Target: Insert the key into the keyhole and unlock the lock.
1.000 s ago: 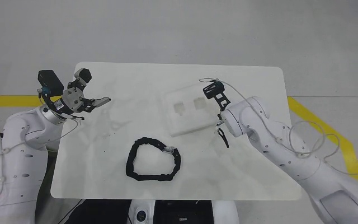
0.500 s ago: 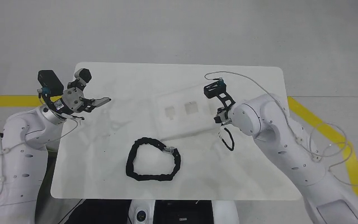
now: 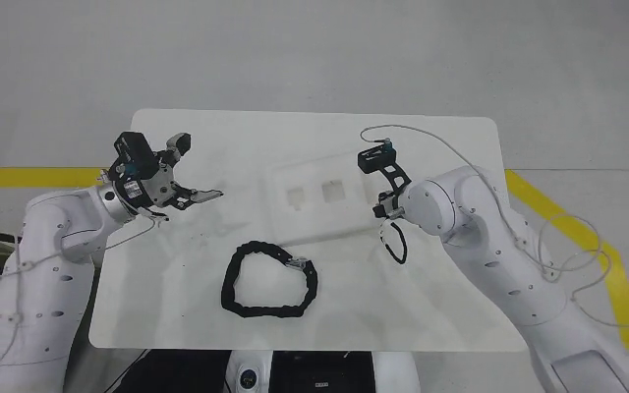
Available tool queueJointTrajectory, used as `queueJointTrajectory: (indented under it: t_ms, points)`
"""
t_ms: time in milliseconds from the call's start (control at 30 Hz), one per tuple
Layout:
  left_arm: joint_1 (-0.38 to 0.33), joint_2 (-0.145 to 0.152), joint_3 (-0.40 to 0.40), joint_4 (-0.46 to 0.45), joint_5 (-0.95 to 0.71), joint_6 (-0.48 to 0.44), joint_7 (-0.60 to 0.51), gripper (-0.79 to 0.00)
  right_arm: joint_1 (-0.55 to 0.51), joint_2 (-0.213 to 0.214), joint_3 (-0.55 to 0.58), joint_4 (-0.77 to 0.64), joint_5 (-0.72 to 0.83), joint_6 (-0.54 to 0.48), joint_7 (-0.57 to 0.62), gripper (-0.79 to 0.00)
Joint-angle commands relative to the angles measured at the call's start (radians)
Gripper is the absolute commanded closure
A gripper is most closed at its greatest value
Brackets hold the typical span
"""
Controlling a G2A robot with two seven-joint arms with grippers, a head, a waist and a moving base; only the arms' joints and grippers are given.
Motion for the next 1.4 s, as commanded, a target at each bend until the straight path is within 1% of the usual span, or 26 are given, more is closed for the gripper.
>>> queueJointTrajectory:
  t_ms: [0,133,233,367,433,567,900,1067,1367]
  points:
    - [-0.021,-0.005,0.058,-0.011,0.015,0.002,-0.025,-0.785,0.002,-0.004,-0.001,0.008,0.001,0.005,-0.005,0.000]
    - [-0.055,-0.018,0.165,-0.018,0.031,0.042,-0.050,-0.785,-0.001,-0.011,0.003,0.020,0.006,0.012,-0.012,0.000]
    - [-0.081,-0.028,0.238,-0.024,0.073,0.077,-0.067,-0.785,-0.009,-0.013,0.009,0.023,0.006,0.014,-0.014,0.000]
    - [-0.109,-0.043,0.320,-0.013,0.126,0.147,-0.063,-0.785,-0.021,-0.015,0.022,0.026,0.005,0.014,-0.013,0.000]
    - [-0.126,-0.050,0.362,-0.012,0.175,0.170,-0.064,-0.785,-0.027,-0.015,0.029,0.026,0.006,0.013,-0.012,0.000]
    - [-0.156,-0.065,0.430,0.007,0.212,0.217,-0.057,-0.785,-0.037,-0.016,0.044,0.023,0.007,0.011,-0.011,0.000]
    - [-0.216,-0.095,0.558,0.049,0.319,0.288,-0.099,-0.785,-0.053,-0.018,0.070,0.020,0.002,-0.002,0.002,0.000]
    - [-0.242,-0.113,0.612,0.072,0.338,0.327,-0.116,-0.785,-0.057,-0.020,0.080,0.020,0.001,-0.008,0.008,0.000]
    - [-0.279,-0.133,0.666,0.095,0.427,0.387,-0.102,-0.785,-0.075,-0.020,0.101,0.011,-0.013,-0.020,0.020,0.000]
